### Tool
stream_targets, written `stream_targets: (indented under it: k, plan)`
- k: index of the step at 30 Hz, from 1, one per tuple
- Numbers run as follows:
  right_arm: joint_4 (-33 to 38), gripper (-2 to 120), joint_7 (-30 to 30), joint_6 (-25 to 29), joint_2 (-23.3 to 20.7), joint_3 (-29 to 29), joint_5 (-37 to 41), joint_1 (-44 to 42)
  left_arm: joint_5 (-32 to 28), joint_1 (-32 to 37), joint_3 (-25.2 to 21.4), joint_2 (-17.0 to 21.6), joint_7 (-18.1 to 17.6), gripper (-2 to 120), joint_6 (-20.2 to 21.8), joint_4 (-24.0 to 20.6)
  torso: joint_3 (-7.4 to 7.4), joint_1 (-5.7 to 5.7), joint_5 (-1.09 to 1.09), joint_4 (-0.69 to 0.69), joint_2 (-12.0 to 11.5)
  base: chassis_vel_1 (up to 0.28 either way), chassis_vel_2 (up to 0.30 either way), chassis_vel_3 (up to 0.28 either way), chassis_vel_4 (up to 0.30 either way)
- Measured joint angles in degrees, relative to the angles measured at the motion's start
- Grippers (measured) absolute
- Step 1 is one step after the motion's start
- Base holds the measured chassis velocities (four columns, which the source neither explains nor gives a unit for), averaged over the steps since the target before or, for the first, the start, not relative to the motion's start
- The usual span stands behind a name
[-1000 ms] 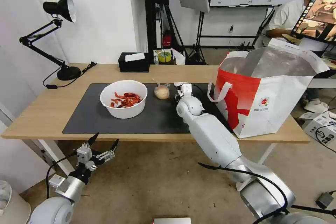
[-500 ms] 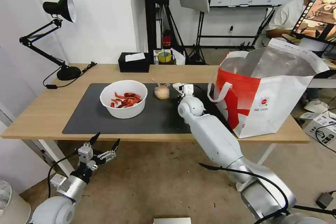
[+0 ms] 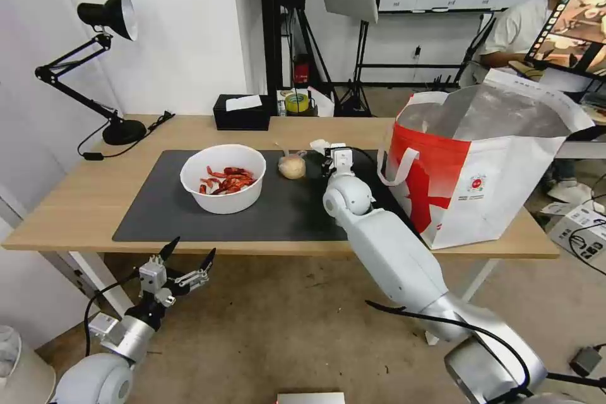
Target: Pick up the trash from the table and place it into the takeout bag.
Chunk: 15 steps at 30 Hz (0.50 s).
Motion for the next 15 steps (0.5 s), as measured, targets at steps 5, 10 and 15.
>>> stream_targets:
  k: [5,10,15]
  plan:
    - [6.88,0,-0.63,5.56,-3.34,-0.80,-0.56,-3.18,0.02,0.12,-0.01,-0.30,-0.08,100,0.00,-0.21,0.00,-0.01,0.00,0.00,0.00,0.000,0.000,0.000,0.000]
    - [9.42,0,-3.84,11.57,-5.09,-0.68,-2.42,-5.59,0.10,0.14,0.02,-0.56,-0.10,100,0.00,-0.29,0.00,0.00,0.00,0.00,0.00,0.000,0.000,0.000,0.000]
    - [12.03,0,-8.93,21.06,-6.71,0.33,-4.92,-9.36,0.32,0.13,0.25,-0.97,-0.13,100,-0.01,-0.36,0.00,0.00,0.00,0.00,0.00,0.000,0.000,0.000,0.000]
